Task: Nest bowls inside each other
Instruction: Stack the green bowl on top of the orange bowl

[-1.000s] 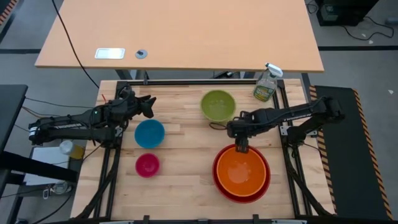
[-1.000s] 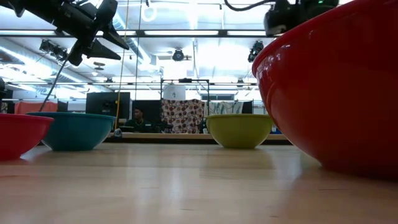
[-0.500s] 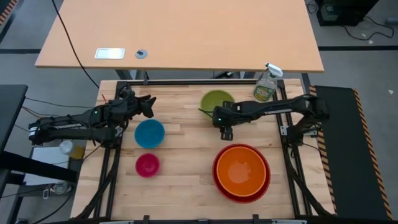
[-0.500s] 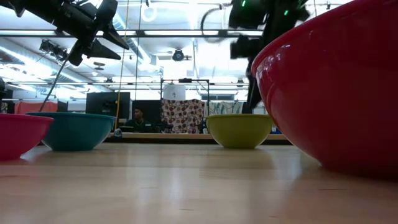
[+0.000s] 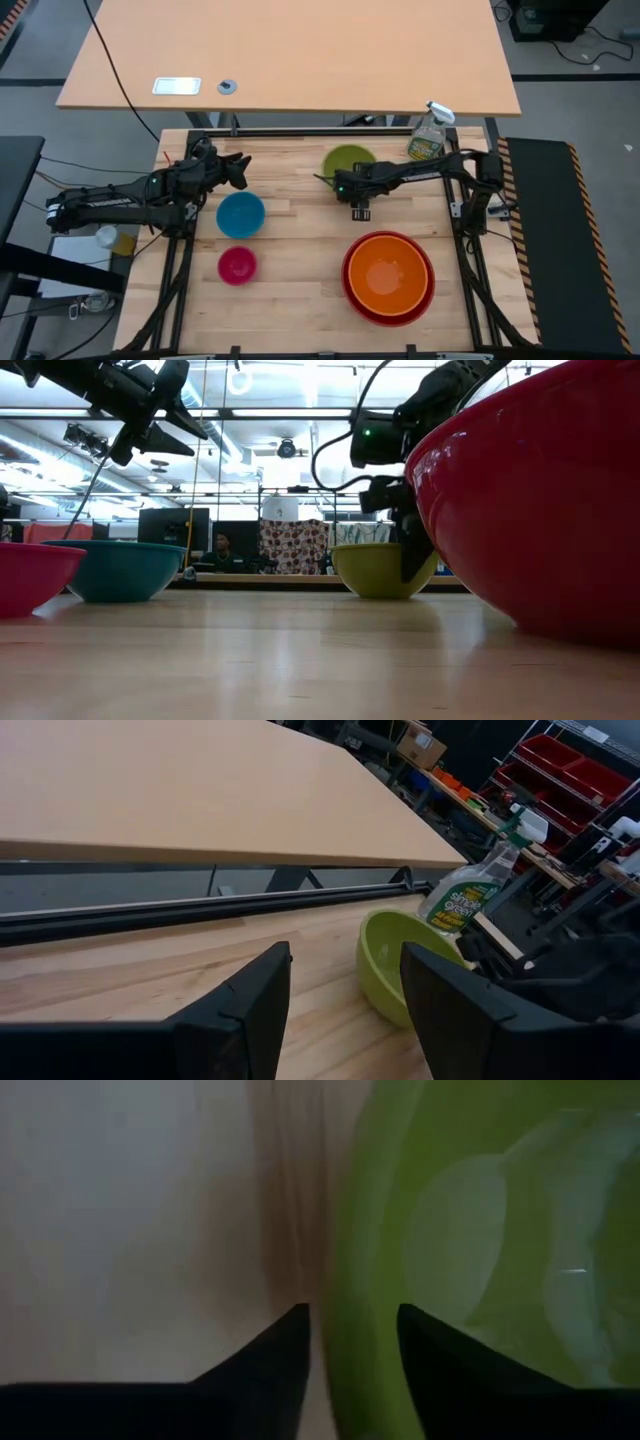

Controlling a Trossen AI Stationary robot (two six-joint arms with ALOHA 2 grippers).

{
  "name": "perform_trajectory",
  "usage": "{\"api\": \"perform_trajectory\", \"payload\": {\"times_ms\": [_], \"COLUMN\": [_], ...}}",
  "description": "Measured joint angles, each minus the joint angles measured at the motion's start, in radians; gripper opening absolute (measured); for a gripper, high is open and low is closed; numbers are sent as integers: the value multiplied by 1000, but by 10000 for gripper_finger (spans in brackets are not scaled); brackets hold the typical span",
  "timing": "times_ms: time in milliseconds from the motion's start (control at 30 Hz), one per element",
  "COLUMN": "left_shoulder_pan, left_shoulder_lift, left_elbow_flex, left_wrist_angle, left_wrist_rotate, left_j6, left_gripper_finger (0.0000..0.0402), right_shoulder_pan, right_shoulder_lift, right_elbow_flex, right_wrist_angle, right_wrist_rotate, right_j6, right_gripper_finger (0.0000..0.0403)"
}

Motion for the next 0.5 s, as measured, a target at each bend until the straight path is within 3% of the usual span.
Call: {"api": "perform_trajectory", "payload": {"times_ms": [333,500], "left_shoulder_pan": [0,0], "left_shoulder_lift": [0,0], "left_elbow_flex": [0,0], "left_wrist_angle": [-2,-12], "left_wrist_rotate": [0,0], "left_j6": [0,0], "left_gripper_finger": [192,192], "right_shoulder_pan": [2,16], "right_shoulder_lift": [-30,-99], "right_elbow_flex": [1,0], "right_wrist_angle": [-5,-58], "right_wrist_rotate": [5,-6], "right_j6": [9,44], "right_gripper_finger": [20,23]}}
